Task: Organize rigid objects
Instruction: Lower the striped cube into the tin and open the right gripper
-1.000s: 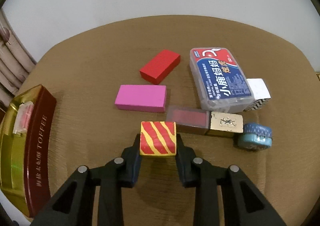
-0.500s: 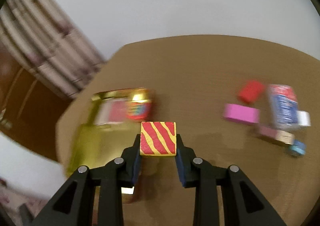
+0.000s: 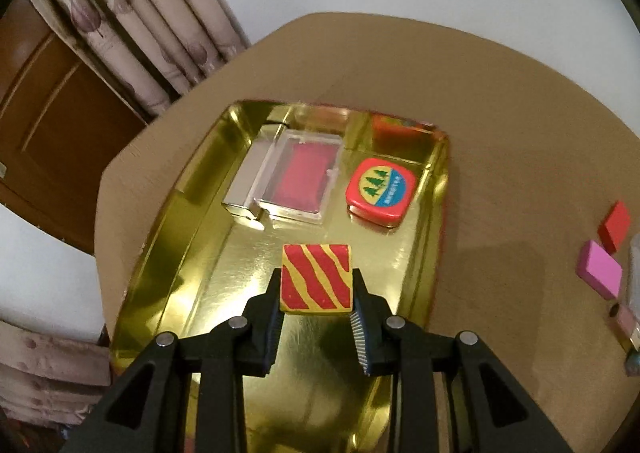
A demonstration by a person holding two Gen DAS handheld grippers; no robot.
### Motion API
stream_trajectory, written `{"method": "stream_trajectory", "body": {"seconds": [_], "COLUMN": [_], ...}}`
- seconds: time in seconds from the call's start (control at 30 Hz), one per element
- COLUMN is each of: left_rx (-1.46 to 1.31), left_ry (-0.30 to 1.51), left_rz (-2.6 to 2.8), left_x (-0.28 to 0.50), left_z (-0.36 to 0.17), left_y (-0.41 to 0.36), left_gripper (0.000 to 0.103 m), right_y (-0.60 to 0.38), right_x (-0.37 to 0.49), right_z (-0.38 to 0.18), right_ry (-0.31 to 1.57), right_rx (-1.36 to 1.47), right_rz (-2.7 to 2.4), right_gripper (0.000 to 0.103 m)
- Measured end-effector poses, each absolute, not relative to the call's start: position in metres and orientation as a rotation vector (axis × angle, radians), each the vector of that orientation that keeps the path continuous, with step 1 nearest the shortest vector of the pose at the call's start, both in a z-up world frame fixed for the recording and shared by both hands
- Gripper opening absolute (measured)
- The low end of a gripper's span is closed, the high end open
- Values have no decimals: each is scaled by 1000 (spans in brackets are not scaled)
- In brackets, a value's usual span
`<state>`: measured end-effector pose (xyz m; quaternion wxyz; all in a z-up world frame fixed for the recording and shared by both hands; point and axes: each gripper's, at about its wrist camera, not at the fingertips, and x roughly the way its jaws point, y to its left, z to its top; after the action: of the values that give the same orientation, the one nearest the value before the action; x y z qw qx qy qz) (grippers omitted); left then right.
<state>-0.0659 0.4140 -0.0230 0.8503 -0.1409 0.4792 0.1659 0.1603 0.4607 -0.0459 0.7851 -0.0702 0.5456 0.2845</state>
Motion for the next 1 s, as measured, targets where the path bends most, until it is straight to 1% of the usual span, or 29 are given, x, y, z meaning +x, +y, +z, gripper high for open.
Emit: {"method": "stream_trajectory", "body": {"seconds": [0.13,0.43,0.5,0.53,0.6,0.67,0.77,0.9,1.0], "left_rx": [-300,-307,-309,-309,-304,-293,-273,-226,-198], "left_ry": [1031,1038,1043,1042,1035,1030,1019,997,986], "left_rz": [338,337,336,337,340,341,337,319,277], "left_x": [-64,-65,-64,-64,-64,-65,-66,-68,-68], "left_z": [-28,-29,-30,-29,-28,-28,-27,-22,-18], "left_y": [414,416,417,418,418,417,413,404,392], "left_gripper": [85,85,85,85,85,85,85,85,85], "right_y": [468,481,481,481,477,467,445,372,300], "right_x": [163,167,168,168,169,168,166,152,138], "right_z": [-60,-63,-62,-60,-53,-38,-13,17,19], "right_ry": [1190,1117,1107,1102,1076,1046,1004,894,820], "right_rx": [-209,-405,-413,-409,-375,-300,-172,-13,5], "right_rz": [580,447,442,442,455,504,585,571,439], "right_gripper": [30,30,32,35,39,41,42,42,44]}}
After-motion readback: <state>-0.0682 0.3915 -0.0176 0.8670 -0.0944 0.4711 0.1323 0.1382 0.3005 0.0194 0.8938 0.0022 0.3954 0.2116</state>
